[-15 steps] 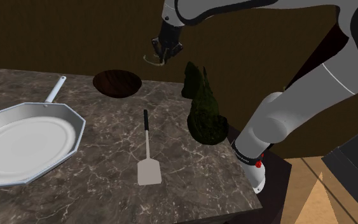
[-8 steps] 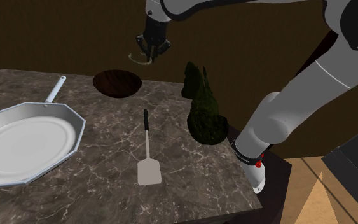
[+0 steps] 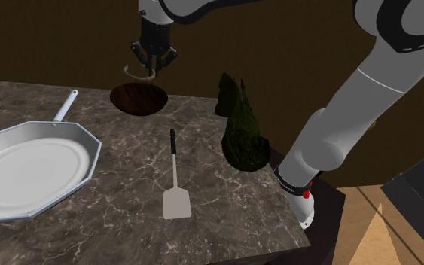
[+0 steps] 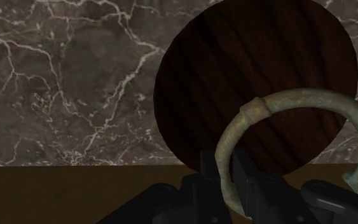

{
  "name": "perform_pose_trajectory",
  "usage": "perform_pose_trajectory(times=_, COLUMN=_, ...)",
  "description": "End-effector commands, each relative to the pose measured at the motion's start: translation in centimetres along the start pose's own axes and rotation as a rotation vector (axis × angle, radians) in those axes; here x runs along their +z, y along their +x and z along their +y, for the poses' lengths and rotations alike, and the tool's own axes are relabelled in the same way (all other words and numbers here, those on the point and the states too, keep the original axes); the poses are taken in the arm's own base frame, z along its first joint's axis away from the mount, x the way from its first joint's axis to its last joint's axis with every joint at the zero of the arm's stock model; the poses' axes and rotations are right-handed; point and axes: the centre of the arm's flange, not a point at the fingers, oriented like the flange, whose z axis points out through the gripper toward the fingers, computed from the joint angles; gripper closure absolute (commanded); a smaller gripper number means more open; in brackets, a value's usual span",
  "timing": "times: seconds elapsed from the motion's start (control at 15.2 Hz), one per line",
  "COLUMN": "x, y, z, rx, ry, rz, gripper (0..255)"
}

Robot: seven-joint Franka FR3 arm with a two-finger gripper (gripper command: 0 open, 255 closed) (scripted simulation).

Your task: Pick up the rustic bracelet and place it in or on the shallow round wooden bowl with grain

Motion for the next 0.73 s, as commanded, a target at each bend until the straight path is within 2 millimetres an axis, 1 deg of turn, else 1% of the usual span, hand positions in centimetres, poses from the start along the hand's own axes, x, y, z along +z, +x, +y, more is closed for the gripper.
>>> perform_pose_trajectory(times=0.0, x=0.8, y=-0.2, z=-0.4, rx=0.001, ry=0.0, rz=0.0, gripper=255)
perform_pose_trajectory(times=0.66, x=6.0, y=-1.2, z=-0.1, rx=0.001, ry=0.0, rz=0.0, gripper=255)
